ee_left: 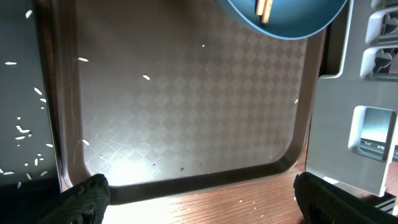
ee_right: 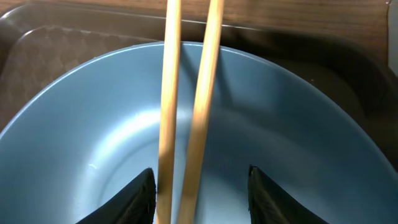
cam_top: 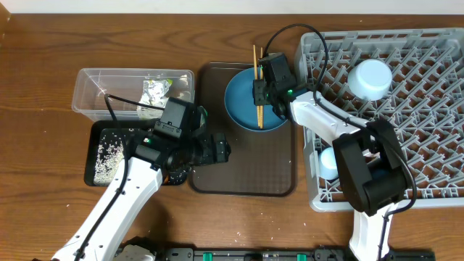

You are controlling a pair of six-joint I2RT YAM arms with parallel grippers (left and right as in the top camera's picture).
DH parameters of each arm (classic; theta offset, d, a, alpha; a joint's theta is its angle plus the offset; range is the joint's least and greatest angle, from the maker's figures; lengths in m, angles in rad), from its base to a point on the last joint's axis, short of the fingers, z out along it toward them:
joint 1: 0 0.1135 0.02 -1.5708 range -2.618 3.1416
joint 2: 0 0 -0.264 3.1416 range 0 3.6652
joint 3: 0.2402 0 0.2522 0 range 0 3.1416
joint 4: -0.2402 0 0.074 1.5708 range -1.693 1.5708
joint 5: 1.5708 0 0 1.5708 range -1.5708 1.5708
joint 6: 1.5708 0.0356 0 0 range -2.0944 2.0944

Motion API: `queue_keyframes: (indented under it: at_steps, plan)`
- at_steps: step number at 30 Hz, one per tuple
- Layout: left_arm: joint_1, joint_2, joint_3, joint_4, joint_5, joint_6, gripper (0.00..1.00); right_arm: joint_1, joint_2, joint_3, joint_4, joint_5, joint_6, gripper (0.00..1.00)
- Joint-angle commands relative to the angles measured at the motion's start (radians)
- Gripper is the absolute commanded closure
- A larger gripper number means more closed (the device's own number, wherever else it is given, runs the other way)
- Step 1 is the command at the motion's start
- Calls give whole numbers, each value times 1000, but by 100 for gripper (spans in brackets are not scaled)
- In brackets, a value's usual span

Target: Sort waste into correct bins and load items into the dishwasher rack

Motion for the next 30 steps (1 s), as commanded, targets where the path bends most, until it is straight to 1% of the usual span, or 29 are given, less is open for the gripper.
queue_keyframes:
  at_steps: [1, 9, 13, 18, 23, 26, 30]
  plan:
    - [4, 2, 21, -2, -9, 6, 3, 6, -2, 4, 12, 24, 11, 54]
    - [4, 2, 21, -2, -9, 6, 3, 5, -56, 7, 40, 24, 11, 59]
    - [4, 2, 21, -2, -9, 6, 3, 5, -87, 7, 35, 24, 11, 67]
    - [4, 2, 21, -2, -9, 6, 3, 5, -85, 5, 6, 46, 13, 73]
    - [4, 2, 21, -2, -9, 6, 3, 6, -76, 3, -11, 69, 24, 75]
    - [4, 2, 21, -2, -9, 6, 3, 8, -56, 3, -10, 68, 60, 75]
    - [4, 2, 21, -2, -9, 6, 3, 12, -39, 3, -4, 39, 80, 74]
